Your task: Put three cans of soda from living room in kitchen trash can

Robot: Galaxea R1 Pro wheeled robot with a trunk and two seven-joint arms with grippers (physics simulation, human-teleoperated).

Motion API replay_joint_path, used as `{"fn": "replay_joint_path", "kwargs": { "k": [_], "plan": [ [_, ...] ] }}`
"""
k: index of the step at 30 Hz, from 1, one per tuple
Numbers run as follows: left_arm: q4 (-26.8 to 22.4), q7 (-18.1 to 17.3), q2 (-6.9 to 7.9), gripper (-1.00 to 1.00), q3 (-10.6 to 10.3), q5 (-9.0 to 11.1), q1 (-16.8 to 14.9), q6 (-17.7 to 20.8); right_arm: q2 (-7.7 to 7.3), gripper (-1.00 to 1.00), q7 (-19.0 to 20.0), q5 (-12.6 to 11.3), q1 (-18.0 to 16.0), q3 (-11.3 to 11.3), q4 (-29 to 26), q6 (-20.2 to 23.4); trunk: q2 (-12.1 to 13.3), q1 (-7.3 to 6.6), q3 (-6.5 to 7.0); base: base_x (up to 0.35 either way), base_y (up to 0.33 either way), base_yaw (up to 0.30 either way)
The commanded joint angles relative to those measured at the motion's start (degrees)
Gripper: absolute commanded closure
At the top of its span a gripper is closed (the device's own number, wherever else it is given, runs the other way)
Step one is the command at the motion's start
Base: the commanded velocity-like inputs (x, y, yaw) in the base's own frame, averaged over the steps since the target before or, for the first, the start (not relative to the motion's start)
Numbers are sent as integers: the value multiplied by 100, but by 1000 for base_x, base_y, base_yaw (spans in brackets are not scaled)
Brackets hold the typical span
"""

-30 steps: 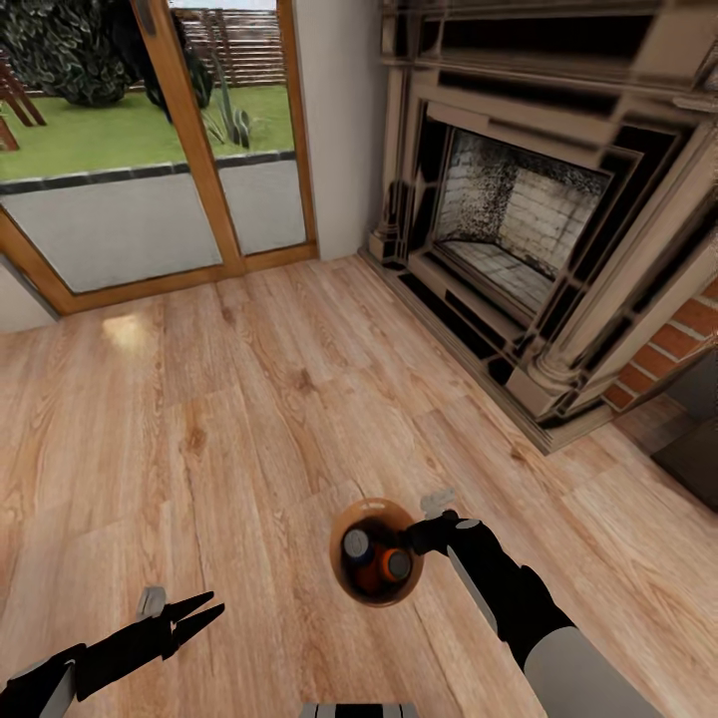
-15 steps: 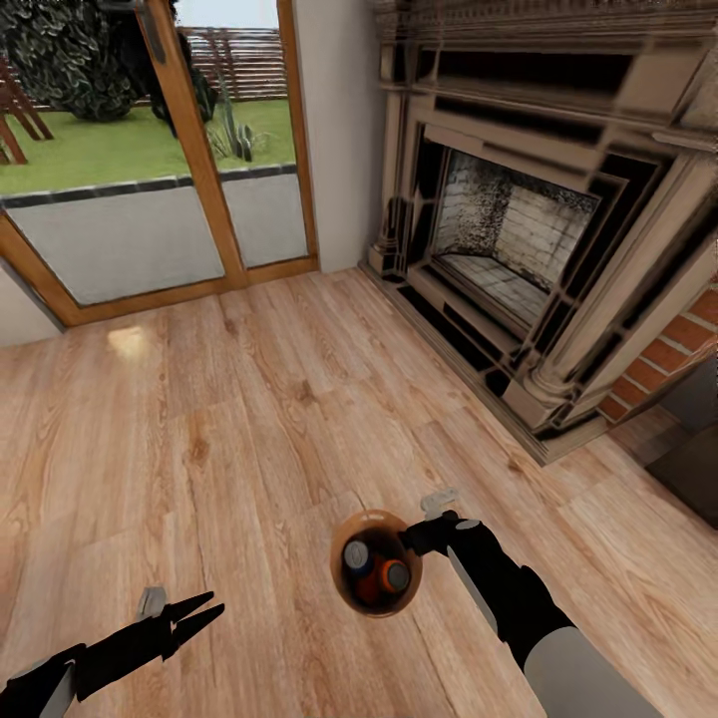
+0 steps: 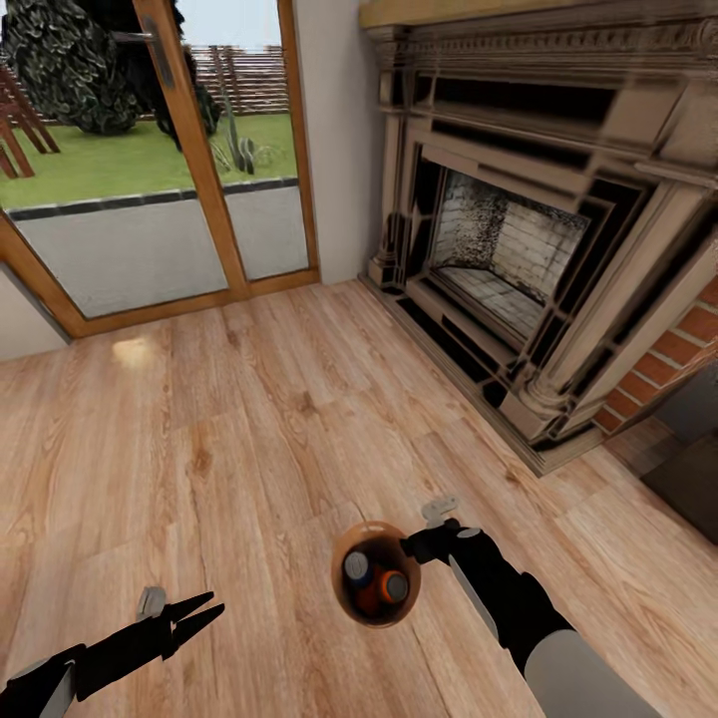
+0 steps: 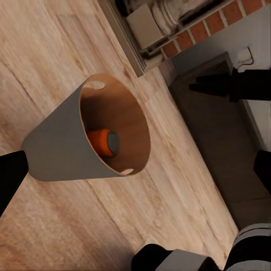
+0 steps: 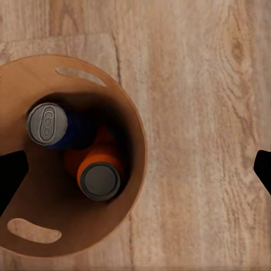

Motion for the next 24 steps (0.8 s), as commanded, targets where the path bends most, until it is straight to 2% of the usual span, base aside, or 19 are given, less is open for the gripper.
{"fn": "replay_joint_path", "kwargs": {
  "k": [1,4,20,24],
  "plan": [
    [0,0,0,-100,2,0,0,0,-1,-100,0,0,0,-1,58,-59,42,-23,28,0,0,0],
    [7,1,0,-100,13,0,0,0,-4,-100,0,1,0,-4,379,-251,162,-89,110,0,0,0],
    [78,9,-7,-100,-2,-14,0,-7,-12,-100,0,1,0,-20,967,-587,804,-440,549,0,0,0],
    [309,9,-7,-100,-27,-38,0,-59,-13,-100,0,1,3,-28,1286,-778,964,-528,658,0,0,0]
  ]
}}
